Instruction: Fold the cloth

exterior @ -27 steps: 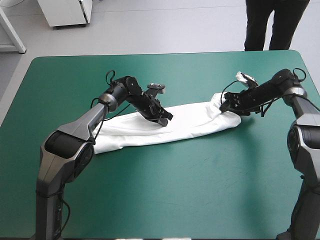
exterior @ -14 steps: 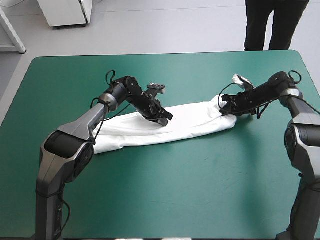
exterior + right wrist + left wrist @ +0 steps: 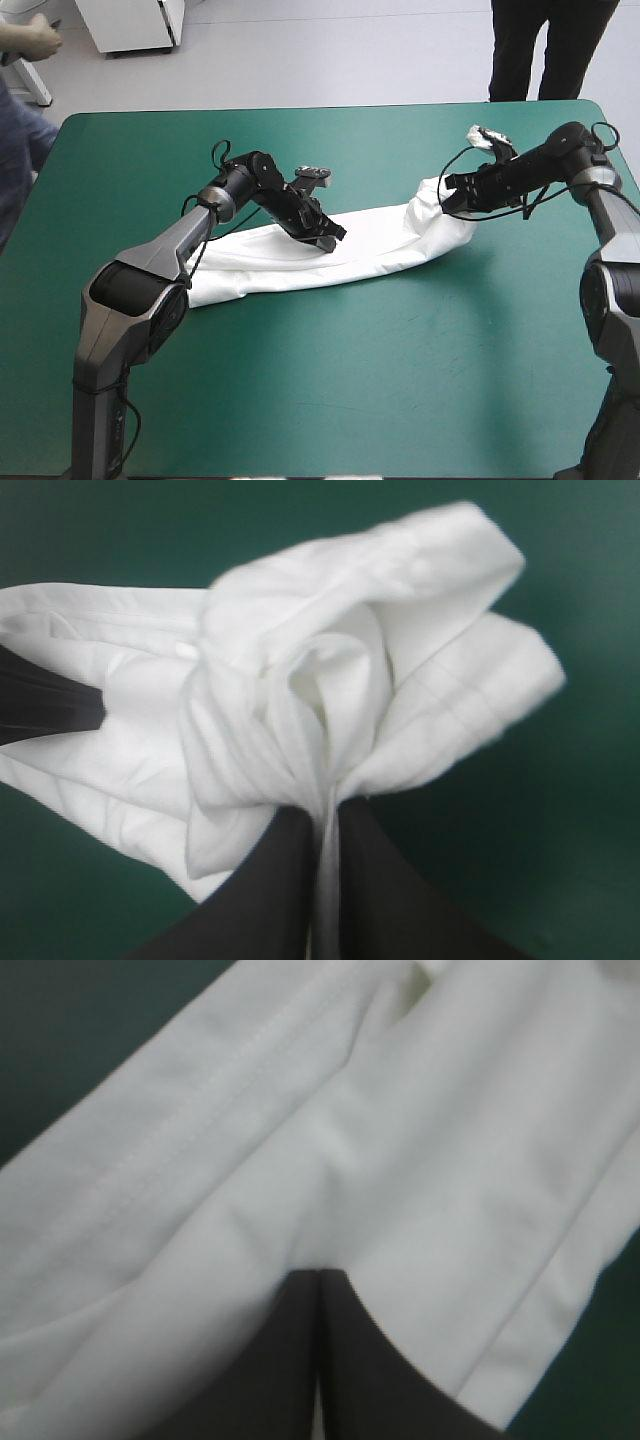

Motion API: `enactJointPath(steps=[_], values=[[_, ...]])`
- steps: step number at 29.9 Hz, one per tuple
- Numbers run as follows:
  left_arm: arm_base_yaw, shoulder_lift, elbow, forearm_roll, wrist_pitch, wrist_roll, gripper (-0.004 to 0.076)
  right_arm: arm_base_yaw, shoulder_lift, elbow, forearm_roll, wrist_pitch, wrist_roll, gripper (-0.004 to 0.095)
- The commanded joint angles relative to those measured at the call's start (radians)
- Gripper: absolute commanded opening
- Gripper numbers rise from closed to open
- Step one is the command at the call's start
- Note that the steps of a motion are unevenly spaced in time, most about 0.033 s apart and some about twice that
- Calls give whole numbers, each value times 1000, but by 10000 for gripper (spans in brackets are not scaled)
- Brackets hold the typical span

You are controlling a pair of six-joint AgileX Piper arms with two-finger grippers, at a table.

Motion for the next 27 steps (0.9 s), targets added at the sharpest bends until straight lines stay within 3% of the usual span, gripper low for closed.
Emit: enactJointPath(steps=[1,21,27], values=[[-9,-22,-9,12,-6,-7,-9,0,-111,-43,42,12,7,-13],[-27,15,-9,-41,-6,-1,-9,0,-219,-45,73,12,22,-13],[-27,3,-13,-26,52,-1,-9,0,-219,-45,80,12,22,-13]])
